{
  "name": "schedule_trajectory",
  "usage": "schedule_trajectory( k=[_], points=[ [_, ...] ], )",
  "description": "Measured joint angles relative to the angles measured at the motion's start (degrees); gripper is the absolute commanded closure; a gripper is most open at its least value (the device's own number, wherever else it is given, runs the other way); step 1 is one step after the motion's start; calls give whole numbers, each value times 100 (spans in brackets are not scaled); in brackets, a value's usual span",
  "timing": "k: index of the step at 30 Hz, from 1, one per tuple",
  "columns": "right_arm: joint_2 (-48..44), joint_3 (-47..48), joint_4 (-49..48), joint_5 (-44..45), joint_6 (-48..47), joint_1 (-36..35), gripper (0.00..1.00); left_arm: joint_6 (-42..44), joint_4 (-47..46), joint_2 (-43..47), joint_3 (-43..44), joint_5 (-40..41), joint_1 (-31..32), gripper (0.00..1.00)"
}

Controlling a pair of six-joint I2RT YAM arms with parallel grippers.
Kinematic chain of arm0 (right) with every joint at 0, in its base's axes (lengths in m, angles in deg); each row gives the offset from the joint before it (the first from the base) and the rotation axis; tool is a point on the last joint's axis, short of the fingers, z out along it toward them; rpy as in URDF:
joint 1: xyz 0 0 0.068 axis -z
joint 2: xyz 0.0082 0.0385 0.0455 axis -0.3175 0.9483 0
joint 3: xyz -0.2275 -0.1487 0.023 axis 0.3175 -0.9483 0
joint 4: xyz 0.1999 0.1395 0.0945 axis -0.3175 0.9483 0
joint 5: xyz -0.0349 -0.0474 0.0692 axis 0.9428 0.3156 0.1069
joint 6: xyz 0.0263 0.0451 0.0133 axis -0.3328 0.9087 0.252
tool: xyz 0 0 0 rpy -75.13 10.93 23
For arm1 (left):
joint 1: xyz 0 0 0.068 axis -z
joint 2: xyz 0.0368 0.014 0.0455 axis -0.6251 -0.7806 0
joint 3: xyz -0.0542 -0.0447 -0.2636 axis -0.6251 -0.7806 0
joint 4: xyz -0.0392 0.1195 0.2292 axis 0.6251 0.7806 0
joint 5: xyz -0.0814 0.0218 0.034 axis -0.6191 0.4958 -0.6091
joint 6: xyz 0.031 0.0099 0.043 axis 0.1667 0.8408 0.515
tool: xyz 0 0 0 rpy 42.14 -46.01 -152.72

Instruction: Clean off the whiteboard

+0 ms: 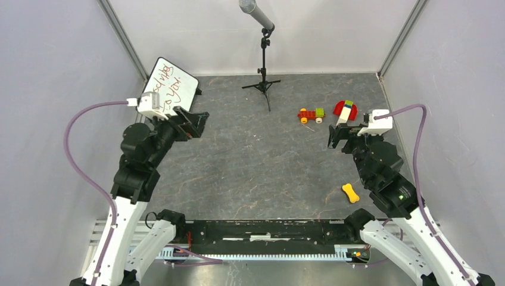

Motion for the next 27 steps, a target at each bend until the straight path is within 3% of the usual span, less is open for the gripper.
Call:
schedule_trajectory(
  k=[5, 12, 19, 24, 27],
  points=[
    [127, -214, -118, -258, -22, 0, 2, -55, 238, -282, -649, 68, 0, 0],
    [262, -586, -271, -435, -39, 0, 2, -267, 929, -1867, -629, 662, 0, 0],
    [304, -743, -372, -442, -17, 0, 2, -1585, 1130, -2741, -629, 2404, -17, 1],
    [304, -767, -361, -527, 59, 0, 2, -2594, 1099, -3659, -205, 3292, -57, 11],
    [282, -767, -345, -573, 94, 0, 2, -3099, 1207, -4496, 487, 3670, -87, 17]
  ],
)
